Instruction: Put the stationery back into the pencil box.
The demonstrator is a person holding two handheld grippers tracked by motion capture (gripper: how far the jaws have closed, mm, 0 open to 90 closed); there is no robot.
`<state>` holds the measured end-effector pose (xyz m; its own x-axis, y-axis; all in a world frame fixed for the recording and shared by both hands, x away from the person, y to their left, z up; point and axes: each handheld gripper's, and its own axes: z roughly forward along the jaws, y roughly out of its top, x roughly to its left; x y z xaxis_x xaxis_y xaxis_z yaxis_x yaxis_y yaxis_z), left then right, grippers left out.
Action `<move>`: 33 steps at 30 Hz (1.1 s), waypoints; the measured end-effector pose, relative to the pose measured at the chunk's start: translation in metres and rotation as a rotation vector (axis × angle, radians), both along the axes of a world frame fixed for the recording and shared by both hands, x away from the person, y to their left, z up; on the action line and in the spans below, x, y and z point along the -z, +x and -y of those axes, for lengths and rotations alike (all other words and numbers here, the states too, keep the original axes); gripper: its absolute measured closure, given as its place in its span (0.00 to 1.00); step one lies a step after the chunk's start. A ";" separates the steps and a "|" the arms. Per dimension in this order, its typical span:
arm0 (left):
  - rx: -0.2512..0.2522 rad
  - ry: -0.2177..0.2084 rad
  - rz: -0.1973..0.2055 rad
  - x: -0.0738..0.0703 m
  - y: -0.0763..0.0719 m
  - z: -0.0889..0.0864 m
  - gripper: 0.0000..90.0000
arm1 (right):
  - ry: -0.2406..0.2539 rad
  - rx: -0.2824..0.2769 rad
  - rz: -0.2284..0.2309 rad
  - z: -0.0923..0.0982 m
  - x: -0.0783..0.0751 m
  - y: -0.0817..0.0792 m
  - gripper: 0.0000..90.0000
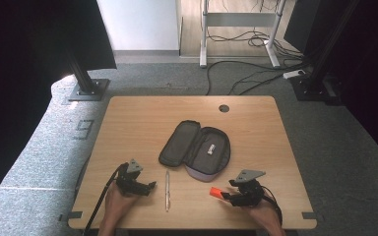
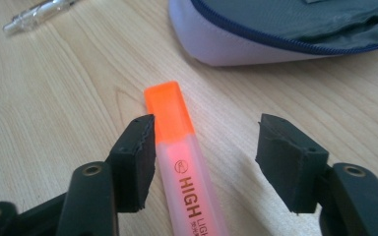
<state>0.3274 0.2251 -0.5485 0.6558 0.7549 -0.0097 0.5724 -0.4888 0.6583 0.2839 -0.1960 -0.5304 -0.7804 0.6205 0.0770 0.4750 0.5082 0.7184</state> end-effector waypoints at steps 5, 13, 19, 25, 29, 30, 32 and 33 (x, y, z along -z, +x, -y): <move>0.000 0.000 0.001 0.000 0.000 0.000 0.00 | -0.030 -0.029 -0.007 -0.003 0.006 -0.002 0.53; 0.000 0.000 0.001 0.000 0.000 0.000 0.00 | -0.072 -0.040 0.019 -0.006 0.011 -0.005 0.64; 0.001 0.000 0.000 0.000 0.000 0.000 0.00 | -0.053 -0.015 0.016 -0.002 0.012 -0.005 0.72; 0.000 0.000 0.000 0.000 0.000 0.000 0.00 | -0.047 -0.014 -0.002 -0.002 0.011 -0.005 0.73; 0.000 0.000 0.001 0.000 0.000 0.000 0.00 | -0.044 -0.023 -0.003 -0.002 0.008 -0.006 0.73; 0.000 0.000 0.001 0.000 0.000 0.000 0.00 | -0.038 -0.024 -0.003 -0.002 0.007 -0.006 0.73; 0.000 0.000 0.001 0.000 0.000 0.000 0.00 | -0.028 -0.029 -0.003 -0.002 0.005 -0.007 0.73; 0.000 0.000 0.001 0.000 0.000 0.000 0.00 | -0.026 -0.031 -0.004 -0.002 0.004 -0.008 0.73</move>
<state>0.3274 0.2251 -0.5485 0.6560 0.7547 -0.0092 0.5719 -0.4891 0.6585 0.2761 -0.1942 -0.5343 -0.7989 0.5980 0.0642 0.4614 0.5409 0.7032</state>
